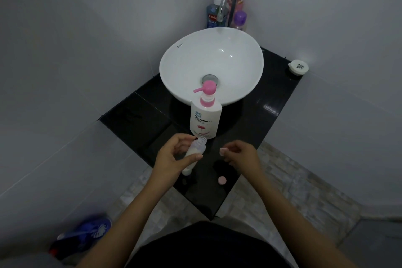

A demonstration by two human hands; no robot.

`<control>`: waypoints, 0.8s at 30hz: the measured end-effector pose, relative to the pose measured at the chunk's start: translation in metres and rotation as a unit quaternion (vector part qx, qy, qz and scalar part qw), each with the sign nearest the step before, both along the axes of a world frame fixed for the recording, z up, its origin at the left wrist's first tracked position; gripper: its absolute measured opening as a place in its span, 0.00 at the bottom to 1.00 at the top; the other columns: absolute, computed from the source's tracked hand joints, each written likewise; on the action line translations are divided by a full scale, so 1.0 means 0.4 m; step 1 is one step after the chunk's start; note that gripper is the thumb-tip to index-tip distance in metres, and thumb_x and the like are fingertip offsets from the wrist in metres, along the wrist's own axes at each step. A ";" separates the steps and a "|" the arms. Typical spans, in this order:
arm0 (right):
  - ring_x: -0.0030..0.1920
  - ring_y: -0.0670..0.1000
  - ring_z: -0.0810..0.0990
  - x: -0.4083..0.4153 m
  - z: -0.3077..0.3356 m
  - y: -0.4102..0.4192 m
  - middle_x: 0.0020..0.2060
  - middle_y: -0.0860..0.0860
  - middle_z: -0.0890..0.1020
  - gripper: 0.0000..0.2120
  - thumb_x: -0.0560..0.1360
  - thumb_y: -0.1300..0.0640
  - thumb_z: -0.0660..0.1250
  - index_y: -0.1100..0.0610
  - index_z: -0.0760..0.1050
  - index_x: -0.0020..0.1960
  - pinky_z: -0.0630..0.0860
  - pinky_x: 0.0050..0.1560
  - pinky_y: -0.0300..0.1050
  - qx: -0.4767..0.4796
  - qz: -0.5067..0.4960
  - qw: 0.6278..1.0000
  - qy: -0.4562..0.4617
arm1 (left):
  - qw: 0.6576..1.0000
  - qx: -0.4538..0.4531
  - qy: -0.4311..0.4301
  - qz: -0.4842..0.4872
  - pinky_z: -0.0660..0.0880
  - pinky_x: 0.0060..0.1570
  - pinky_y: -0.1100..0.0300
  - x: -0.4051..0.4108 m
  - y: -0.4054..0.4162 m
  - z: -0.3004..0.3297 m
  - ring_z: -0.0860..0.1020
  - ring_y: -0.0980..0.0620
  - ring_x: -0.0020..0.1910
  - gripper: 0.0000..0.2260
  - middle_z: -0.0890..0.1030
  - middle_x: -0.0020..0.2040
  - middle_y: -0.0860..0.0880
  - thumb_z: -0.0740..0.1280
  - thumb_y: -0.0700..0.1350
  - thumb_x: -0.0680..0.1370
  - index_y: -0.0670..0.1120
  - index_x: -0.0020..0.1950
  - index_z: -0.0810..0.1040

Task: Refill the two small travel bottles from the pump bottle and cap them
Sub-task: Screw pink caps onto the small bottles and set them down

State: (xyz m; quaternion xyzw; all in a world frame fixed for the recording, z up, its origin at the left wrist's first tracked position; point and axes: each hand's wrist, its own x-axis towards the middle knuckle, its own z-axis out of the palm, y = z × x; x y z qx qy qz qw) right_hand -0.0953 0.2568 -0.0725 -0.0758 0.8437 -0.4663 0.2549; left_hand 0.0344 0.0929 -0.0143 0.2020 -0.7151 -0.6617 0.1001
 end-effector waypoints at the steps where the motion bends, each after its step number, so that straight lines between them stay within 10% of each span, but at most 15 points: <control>1: 0.36 0.47 0.82 0.002 0.035 0.000 0.39 0.51 0.84 0.03 0.72 0.58 0.71 0.53 0.79 0.44 0.77 0.33 0.33 -0.043 -0.010 0.999 -0.015 | 1.000 -0.002 0.002 0.005 0.79 0.53 0.60 0.000 -0.001 0.002 0.82 0.54 0.51 0.18 0.83 0.51 0.50 0.74 0.49 0.64 0.51 0.53 0.78; 8: 0.42 0.49 0.85 0.021 0.249 0.011 0.43 0.52 0.86 0.12 0.70 0.65 0.72 0.56 0.81 0.52 0.79 0.39 0.35 -0.236 0.037 0.969 -0.057 | 0.999 -0.019 0.026 -0.021 0.77 0.52 0.65 -0.005 -0.013 0.031 0.80 0.59 0.52 0.14 0.83 0.51 0.57 0.72 0.41 0.71 0.47 0.57 0.80; 24: 0.48 0.38 0.80 0.046 0.325 0.002 0.47 0.41 0.81 0.13 0.71 0.61 0.71 0.50 0.80 0.54 0.75 0.49 0.27 -0.106 0.209 0.956 0.178 | 0.996 -0.040 0.052 -0.060 0.77 0.50 0.67 -0.008 -0.012 0.089 0.80 0.57 0.51 0.15 0.84 0.50 0.53 0.72 0.50 0.68 0.48 0.53 0.82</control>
